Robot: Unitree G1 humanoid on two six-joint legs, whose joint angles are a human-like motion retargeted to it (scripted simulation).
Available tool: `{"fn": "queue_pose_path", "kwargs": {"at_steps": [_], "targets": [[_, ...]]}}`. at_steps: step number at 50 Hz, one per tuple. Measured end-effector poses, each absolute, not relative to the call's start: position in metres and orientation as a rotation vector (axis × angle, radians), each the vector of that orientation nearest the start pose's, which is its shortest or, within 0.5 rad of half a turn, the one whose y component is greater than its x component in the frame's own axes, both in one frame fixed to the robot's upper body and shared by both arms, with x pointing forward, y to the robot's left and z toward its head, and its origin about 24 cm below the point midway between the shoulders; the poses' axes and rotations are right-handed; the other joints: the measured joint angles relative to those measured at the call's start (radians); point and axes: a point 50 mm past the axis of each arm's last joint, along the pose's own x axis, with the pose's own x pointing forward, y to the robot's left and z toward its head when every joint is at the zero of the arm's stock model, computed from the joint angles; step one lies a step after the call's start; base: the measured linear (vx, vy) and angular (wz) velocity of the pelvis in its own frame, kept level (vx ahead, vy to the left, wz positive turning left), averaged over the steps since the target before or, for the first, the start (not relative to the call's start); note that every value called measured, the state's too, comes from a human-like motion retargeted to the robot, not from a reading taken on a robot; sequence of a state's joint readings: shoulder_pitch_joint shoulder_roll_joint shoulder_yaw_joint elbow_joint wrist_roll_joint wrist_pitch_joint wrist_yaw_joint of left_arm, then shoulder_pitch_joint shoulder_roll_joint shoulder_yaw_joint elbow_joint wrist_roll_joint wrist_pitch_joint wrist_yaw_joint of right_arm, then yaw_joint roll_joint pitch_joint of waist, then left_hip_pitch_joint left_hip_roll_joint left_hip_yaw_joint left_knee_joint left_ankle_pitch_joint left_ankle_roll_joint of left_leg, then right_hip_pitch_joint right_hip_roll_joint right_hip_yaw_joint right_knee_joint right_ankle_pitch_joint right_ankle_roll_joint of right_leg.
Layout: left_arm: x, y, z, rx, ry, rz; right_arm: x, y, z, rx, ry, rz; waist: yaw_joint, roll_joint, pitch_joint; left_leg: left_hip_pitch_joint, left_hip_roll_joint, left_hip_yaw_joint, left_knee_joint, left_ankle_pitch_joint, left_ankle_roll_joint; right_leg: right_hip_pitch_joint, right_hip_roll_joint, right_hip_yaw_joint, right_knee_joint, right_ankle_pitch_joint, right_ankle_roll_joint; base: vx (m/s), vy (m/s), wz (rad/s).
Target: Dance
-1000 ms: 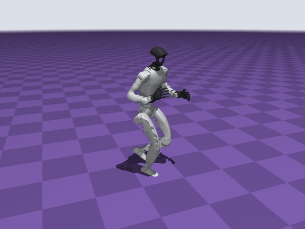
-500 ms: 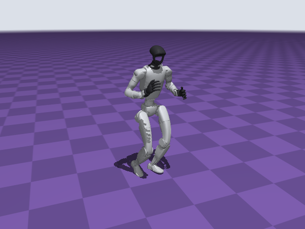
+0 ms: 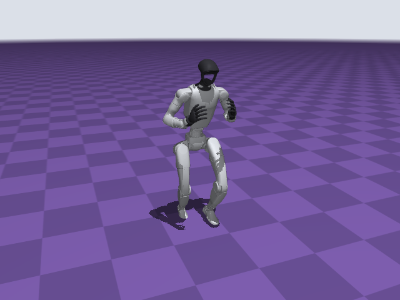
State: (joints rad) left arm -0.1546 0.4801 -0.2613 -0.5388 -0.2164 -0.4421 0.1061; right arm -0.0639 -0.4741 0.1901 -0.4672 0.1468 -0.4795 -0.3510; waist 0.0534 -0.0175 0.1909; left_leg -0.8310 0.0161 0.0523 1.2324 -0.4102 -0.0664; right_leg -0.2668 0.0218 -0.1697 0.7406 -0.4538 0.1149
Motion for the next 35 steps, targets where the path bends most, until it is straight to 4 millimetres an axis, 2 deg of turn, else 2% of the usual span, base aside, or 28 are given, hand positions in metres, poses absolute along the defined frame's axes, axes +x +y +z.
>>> {"fn": "queue_pose_path", "kwargs": {"at_steps": [2, 5, 7, 12, 17, 20, 23, 27, 30, 35], "targets": [[0.203, 0.126, 0.211, 0.039, -1.001, -0.395, 0.209, -0.158, 0.190, -0.014, -0.922, 0.064, -0.002, 0.013, 0.007, -0.011, 0.033, 0.007, 0.055, -0.043, 0.015, -0.010, 0.016, 0.003, 0.020, -0.032, -0.005, -0.05, 0.00, -0.35], [0.208, 0.123, 0.212, 0.019, -1.005, -0.381, 0.213, -0.161, 0.192, 0.037, -0.930, 0.054, -0.004, 0.025, 0.010, 0.007, 0.084, 0.033, 0.065, -0.104, 0.043, 0.015, 0.045, 0.018, -0.052, -0.009, 0.002, -0.02, 0.03, -0.35], [0.210, 0.120, 0.207, -0.001, -0.977, -0.387, 0.214, -0.160, 0.186, 0.080, -0.901, 0.057, -0.014, 0.031, 0.003, 0.043, 0.109, 0.055, 0.042, -0.133, 0.059, 0.021, 0.052, 0.026, -0.073, 0.018, 0.015, -0.03, 0.06, -0.25], [0.214, 0.111, 0.191, -0.067, -0.887, -0.426, 0.206, -0.153, 0.173, 0.193, -0.827, 0.112, -0.054, 0.039, -0.022, 0.173, 0.128, 0.110, -0.099, -0.124, 0.058, 0.038, 0.031, 0.010, -0.093, 0.107, 0.046, -0.02, 0.10, -0.17], [0.219, 0.099, 0.177, -0.100, -0.804, -0.466, 0.199, -0.144, 0.173, 0.223, -0.814, 0.189, -0.122, 0.018, -0.041, 0.315, 0.065, 0.174, -0.289, -0.085, 0.059, 0.018, -0.070, -0.014, 0.044, 0.105, 0.072, 0.00, 0.15, 0.03], [0.220, 0.092, 0.171, -0.092, -0.765, -0.498, 0.194, -0.137, 0.173, 0.224, -0.815, 0.242, -0.156, 0.008, -0.050, 0.357, 0.031, 0.198, -0.301, -0.143, 0.094, -0.018, -0.130, -0.011, 0.197, 0.050, 0.076, 0.01, 0.16, 0.05], [0.223, 0.085, 0.170, -0.058, -0.759, -0.532, 0.192, -0.133, 0.174, 0.194, -0.809, 0.283, -0.187, -0.016, -0.051, 0.392, -0.021, 0.222, -0.303, -0.225, 0.147, -0.068, -0.239, -0.017, 0.389, 0.019, 0.054, 0.06, 0.14, 0.10], [0.231, 0.078, 0.176, -0.013, -0.778, -0.559, 0.193, -0.132, 0.173, 0.150, -0.803, 0.288, -0.232, -0.063, -0.035, 0.442, -0.115, 0.235, -0.370, -0.247, 0.184, -0.154, -0.367, 0.006, 0.559, -0.020, 0.021, 0.10, 0.09, 0.28], [0.233, 0.075, 0.176, -0.014, -0.774, -0.567, 0.193, -0.135, 0.166, 0.143, -0.763, 0.265, -0.262, -0.072, -0.030, 0.474, -0.139, 0.223, -0.428, -0.228, 0.174, -0.208, -0.378, 0.014, 0.539, -0.050, 0.006, 0.14, 0.03, 0.27], [0.232, 0.071, 0.173, -0.037, -0.758, -0.592, 0.193, -0.142, 0.148, 0.127, -0.660, 0.227, -0.281, -0.047, -0.036, 0.505, -0.102, 0.190, -0.493, -0.201, 0.136, -0.255, -0.280, 0.017, 0.296, -0.041, 0.012, 0.17, -0.02, 0.08]]}}
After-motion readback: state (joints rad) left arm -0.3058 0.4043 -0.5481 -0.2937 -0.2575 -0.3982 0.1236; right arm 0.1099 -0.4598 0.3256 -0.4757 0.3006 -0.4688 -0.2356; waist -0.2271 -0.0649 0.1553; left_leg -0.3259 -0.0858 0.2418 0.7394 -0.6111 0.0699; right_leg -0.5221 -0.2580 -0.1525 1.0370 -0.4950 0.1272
